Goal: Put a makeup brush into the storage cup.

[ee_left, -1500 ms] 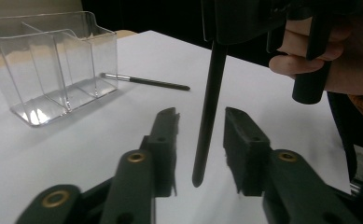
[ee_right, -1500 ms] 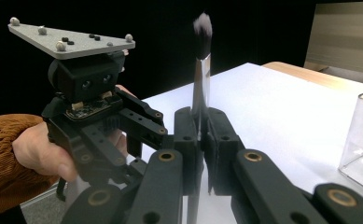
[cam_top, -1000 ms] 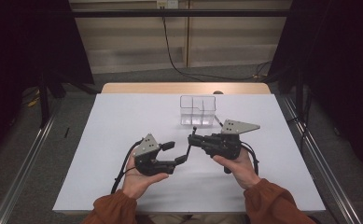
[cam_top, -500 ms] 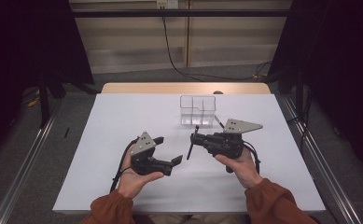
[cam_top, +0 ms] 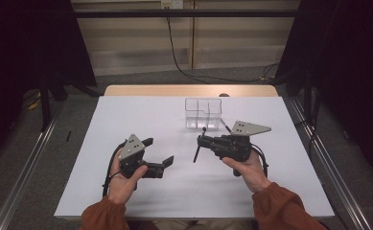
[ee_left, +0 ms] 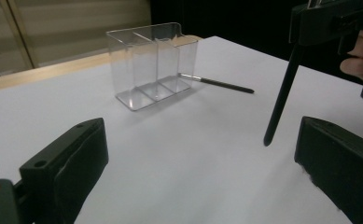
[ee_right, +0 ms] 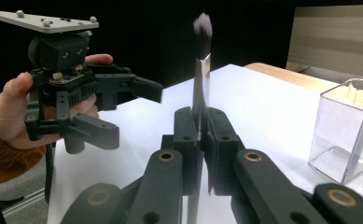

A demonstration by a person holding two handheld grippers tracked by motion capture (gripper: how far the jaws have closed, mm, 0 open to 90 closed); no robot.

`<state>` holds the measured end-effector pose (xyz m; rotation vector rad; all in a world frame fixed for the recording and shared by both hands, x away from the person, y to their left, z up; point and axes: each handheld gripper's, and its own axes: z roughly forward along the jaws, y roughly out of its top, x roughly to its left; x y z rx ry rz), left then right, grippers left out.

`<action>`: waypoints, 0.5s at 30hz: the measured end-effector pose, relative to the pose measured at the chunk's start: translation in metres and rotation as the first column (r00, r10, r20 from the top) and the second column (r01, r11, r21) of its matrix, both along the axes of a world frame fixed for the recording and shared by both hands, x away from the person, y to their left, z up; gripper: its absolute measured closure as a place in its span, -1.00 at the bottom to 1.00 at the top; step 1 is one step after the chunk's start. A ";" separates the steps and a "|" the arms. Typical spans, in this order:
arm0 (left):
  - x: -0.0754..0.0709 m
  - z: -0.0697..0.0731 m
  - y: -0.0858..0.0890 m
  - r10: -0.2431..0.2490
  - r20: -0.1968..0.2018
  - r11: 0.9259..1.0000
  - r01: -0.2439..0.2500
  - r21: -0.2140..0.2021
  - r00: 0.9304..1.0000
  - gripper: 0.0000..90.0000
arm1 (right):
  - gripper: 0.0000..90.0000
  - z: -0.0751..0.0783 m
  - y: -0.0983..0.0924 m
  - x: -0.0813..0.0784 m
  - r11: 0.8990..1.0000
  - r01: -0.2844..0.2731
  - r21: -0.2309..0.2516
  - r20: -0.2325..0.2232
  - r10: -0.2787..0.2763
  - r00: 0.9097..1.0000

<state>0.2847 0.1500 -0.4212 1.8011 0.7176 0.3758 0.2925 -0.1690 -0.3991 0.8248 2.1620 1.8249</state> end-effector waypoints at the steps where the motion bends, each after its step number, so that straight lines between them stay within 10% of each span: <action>1: 0.000 0.000 0.004 0.010 0.006 1.000 -0.010 -0.006 1.000 -0.94 | 0.87 0.000 0.000 0.000 1.000 0.001 0.000 0.000 -0.001 1.000; 15: -0.015 0.006 0.056 0.163 0.011 0.985 -0.162 -0.060 0.987 -0.94 | 0.87 0.003 -0.004 0.006 0.999 0.032 -0.019 -0.006 -0.032 0.999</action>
